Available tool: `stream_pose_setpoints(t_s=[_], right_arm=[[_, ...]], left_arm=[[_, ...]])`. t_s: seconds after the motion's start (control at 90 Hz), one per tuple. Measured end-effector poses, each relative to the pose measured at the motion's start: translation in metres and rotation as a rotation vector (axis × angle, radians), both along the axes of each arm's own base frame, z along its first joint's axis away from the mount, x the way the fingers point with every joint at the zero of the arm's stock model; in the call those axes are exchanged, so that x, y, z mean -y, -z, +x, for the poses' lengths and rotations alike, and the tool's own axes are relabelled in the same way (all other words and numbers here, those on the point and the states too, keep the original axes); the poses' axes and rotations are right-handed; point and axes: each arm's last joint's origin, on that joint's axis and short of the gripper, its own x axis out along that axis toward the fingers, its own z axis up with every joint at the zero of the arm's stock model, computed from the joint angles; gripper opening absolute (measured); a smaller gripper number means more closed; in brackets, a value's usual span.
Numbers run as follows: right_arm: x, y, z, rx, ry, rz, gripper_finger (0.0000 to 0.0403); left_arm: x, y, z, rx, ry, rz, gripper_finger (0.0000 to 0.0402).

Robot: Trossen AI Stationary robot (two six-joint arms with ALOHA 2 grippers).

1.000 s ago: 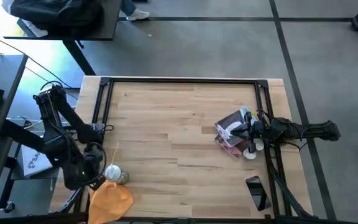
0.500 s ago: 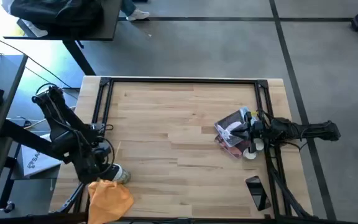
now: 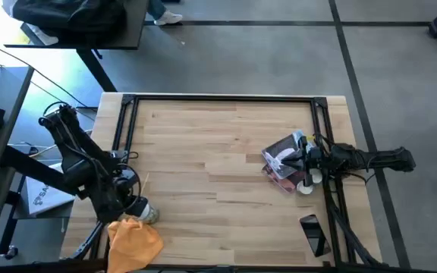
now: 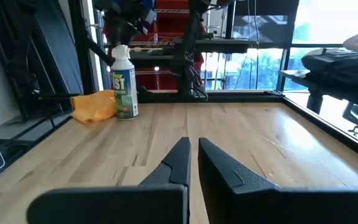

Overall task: Apply microfiber cloth
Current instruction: Move the spray bottle to the middle left of the table

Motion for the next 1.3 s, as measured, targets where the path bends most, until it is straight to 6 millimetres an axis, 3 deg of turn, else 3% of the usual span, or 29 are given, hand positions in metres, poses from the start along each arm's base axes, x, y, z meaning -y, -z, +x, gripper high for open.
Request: stream_pose_setpoints(t_s=[0.178,0.544,0.967,1.3], right_arm=[[0.000,0.000,0.000,0.000,0.000,0.000,0.0000],[0.000,0.000,0.000,0.000,0.000,0.000,0.0000],[0.000,0.000,0.000,0.000,0.000,0.000,0.0000],[0.000,0.000,0.000,0.000,0.000,0.000,0.0000]], left_arm=[[0.006,0.012,0.004,-0.036,0.028,0.039,0.0177],[0.004,0.011,0.003,-0.027,0.059,0.076,0.0125],[-0.008,0.012,0.005,0.116,0.113,0.356,0.0102],[-0.017,0.012,0.001,0.079,0.220,0.486,0.0059]])
